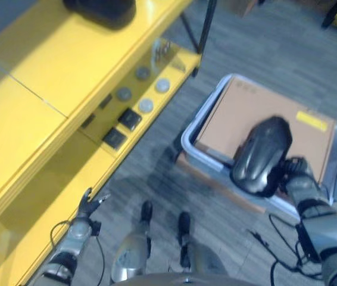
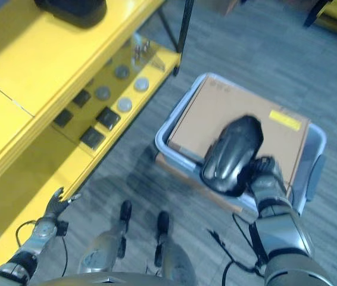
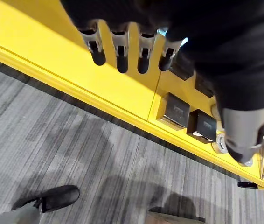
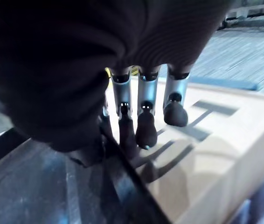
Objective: Move parts from the plastic box to the shelf.
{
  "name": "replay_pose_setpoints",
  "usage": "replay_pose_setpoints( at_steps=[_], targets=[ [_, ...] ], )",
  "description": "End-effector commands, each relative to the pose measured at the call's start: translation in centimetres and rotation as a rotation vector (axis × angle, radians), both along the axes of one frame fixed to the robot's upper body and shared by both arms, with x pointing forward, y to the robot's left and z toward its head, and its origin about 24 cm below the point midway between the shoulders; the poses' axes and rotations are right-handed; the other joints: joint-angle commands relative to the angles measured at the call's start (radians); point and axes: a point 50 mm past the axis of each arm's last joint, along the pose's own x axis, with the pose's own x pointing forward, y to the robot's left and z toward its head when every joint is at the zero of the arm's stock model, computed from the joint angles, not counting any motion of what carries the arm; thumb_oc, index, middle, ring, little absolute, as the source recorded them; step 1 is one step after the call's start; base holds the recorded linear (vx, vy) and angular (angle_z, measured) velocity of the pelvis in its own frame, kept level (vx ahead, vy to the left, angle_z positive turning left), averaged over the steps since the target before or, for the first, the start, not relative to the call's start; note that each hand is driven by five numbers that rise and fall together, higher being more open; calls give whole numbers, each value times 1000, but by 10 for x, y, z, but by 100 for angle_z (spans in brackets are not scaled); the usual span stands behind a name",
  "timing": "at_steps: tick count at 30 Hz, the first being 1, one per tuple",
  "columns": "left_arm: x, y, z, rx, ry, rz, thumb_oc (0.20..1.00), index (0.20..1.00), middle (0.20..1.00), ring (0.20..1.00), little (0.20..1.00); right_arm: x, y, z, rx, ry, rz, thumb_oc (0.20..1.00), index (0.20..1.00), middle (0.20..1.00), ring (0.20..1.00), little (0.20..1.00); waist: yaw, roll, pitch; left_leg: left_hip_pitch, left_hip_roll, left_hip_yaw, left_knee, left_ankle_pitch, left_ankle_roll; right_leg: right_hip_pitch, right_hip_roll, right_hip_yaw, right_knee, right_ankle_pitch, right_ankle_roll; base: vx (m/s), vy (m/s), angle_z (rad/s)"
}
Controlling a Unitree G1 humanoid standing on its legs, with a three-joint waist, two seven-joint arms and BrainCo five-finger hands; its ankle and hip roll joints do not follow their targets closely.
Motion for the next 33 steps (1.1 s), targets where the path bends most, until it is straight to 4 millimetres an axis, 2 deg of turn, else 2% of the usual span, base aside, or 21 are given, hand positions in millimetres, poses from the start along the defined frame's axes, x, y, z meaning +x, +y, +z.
replay_pose_setpoints(
  at_steps=[1,3,5,8,9,11,12,13,14,17,22,23,26,31,32,33],
  targets=[
    [8,5,9,41,-47,-19,1000,1000,1000,1000,1000,3,-5,26,-170,-102,31,200,200,200,200,200,-1,-30,-92,59,0,61,82,-196,-31,12,-35,55,82,-174,144,0,48,-13],
    [16,2,22,35,-111,-47,1000,1000,1000,1000,1000,3,0,45,-259,-193,86,200,200,200,200,200,-22,-40,-112,94,-2,80,96,-221,-25,34,-36,66,96,-182,153,0,41,-22],
    [23,-1,30,33,-149,-83,1000,1000,1000,1000,1000,-1,4,54,-330,-219,127,200,200,200,200,200,-28,-50,-134,124,-1,101,105,-231,-20,51,-34,84,100,-177,158,32,41,-34],
    [39,-15,47,-46,-232,-134,1000,1000,1000,1000,1000,0,11,78,-413,-295,203,200,200,200,200,200,-41,-64,-155,175,8,133,118,-253,-13,83,-29,114,109,-179,164,13,33,-40],
    [39,-15,47,-46,-232,-135,1000,1000,1000,1000,1000,0,11,78,-413,-295,202,200,200,200,200,200,-40,-64,-156,174,8,134,117,-253,-13,83,-29,114,108,-179,164,16,22,-49],
    [57,-39,72,-213,-342,-221,1000,1000,1000,1000,1000,1,21,104,-491,-350,303,200,200,200,200,200,-70,-67,-176,224,16,163,124,-274,-6,114,-22,136,114,-186,171,28,42,-48],
    [58,-39,72,-213,-342,-222,1000,1000,1000,1000,1000,1,21,104,-490,-350,301,200,200,200,200,200,-66,-68,-177,222,17,166,122,-269,-7,111,-21,139,111,-180,170,11,33,-39],
    [62,-47,81,-260,-376,-262,1000,1000,1000,1000,1000,0,27,111,-510,-372,336,200,200,200,200,200,-76,-66,-184,236,18,174,122,-274,-4,117,-18,147,113,-181,172,-1,40,-35],
    [71,-64,98,-372,-434,-334,1000,1000,1000,1000,1000,2,39,129,-585,-424,402,200,200,200,200,200,-102,-60,-197,257,22,190,122,-285,-1,125,-16,156,119,-189,176,23,49,-36],
    [73,-86,104,-484,-433,-407,1000,1000,1000,1000,1000,0,53,141,-678,-470,448,200,200,200,200,200,-116,-54,-223,299,28,220,103,-287,2,145,-9,176,110,-184,175,54,37,-40],
    [82,-126,126,-686,-442,-536,1000,1000,1000,1000,1000,-11,82,171,-941,-608,503,200,200,200,200,200,-147,-36,-249,350,36,243,78,-293,4,169,-2,184,103,-195,175,30,21,-29],
    [82,-126,126,-687,-442,-536,1000,1000,1000,1000,1000,-11,82,171,-942,-608,502,200,200,200,200,200,-145,-36,-248,351,36,244,76,-292,4,169,-2,185,102,-195,175,0,0,0],
    [85,-144,134,-769,-410,-616,1000,1000,1000,1000,1000,-13,96,176,-977,-664,539,200,200,200,200,200,-157,-30,-260,367,38,248,62,-289,2,176,0,185,97,-196,175,4,5,-5],
    [88,-159,144,-761,-392,-718,1000,1000,1000,1000,1000,-12,113,182,-960,-743,579,200,200,200,200,200,-160,-26,-265,377,40,252,57,-285,0,183,-4,182,95,-195,174,0,0,0],
    [93,-169,146,-732,-385,-744,1000,1000,1000,1000,1000,-10,132,183,-910,-805,642,200,200,200,200,200,-161,-21,-270,384,39,253,52,-283,-2,187,-5,181,91,-194,174,-7,13,-3],
    [94,-169,146,-731,-387,-743,1000,1000,1000,1000,1000,-9,132,183,-911,-806,643,200,200,200,200,200,-162,-21,-268,385,39,253,52,-283,-2,188,-5,181,91,-193,174,-8,16,-5]
  ],
)
